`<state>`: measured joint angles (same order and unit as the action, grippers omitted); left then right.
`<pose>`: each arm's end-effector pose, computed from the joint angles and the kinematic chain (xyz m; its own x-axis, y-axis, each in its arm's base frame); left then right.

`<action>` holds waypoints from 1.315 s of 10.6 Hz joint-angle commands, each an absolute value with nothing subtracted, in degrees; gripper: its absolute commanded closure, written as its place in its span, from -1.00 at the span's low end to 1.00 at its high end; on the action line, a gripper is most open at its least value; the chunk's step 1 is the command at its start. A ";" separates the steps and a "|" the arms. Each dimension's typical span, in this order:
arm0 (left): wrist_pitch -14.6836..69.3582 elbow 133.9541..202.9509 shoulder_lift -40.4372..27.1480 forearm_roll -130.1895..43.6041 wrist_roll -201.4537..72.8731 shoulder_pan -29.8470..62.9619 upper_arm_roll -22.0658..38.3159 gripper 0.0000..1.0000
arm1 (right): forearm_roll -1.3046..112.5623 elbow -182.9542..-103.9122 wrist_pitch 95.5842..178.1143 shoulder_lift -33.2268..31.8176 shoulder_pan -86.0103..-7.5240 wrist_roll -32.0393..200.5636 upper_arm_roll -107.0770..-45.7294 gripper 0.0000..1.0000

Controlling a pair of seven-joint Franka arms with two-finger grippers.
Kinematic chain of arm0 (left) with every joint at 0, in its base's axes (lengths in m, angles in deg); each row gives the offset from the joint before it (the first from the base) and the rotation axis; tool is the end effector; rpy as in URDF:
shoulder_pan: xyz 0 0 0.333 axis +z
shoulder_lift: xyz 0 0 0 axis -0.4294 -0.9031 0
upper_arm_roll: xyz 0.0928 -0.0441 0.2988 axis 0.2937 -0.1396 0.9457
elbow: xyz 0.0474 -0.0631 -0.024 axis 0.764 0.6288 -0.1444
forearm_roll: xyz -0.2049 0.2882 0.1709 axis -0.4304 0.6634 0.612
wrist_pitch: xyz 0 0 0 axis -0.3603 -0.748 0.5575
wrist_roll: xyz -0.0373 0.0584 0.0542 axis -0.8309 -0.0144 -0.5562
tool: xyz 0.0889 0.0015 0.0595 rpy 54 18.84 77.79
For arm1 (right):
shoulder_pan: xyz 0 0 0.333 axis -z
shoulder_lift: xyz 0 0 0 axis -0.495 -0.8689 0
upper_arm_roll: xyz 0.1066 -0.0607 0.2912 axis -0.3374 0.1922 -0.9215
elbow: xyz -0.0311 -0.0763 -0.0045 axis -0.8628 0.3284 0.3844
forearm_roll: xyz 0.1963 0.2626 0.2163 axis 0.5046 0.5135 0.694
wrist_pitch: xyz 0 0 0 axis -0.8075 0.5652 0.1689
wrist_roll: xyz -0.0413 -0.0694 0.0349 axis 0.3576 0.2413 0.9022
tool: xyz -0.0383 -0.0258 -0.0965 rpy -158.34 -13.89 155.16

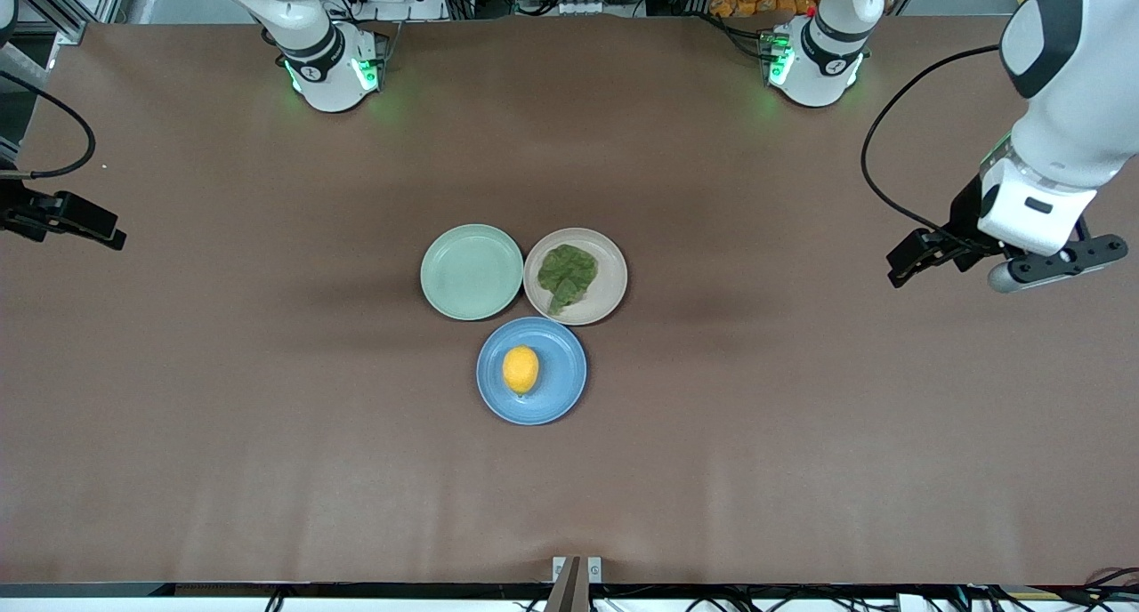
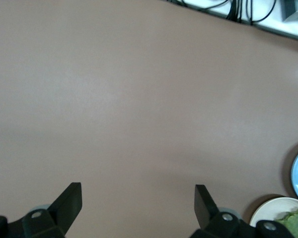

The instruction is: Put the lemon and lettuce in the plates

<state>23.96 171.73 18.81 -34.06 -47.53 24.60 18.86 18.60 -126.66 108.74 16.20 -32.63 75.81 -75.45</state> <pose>0.5760 -0.0840 0.5538 0.9513 0.2573 0.1696 0.2491 -0.9661 0.0687 0.5848 -0.0313 0.6202 0.9926 -0.1191 -0.0226 -0.1188 -0.9928 0.0161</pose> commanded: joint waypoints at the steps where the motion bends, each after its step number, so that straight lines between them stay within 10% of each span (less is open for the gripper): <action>1: 16.30 166.06 19.06 -32.89 -48.59 24.99 18.19 -1.00 | 19.57 -126.15 108.06 16.34 -32.39 76.33 -75.44 -1.00; 14: -2.64 154.26 20.73 -31.49 -64.68 25.87 16.96 -1.00 | 19.49 -126.15 108.06 16.69 -32.48 76.42 -75.61 -1.00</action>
<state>-1.12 155.04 20.40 -32.42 -63.04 24.91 17.88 18.63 -126.62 108.74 16.20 -32.64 75.91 -75.50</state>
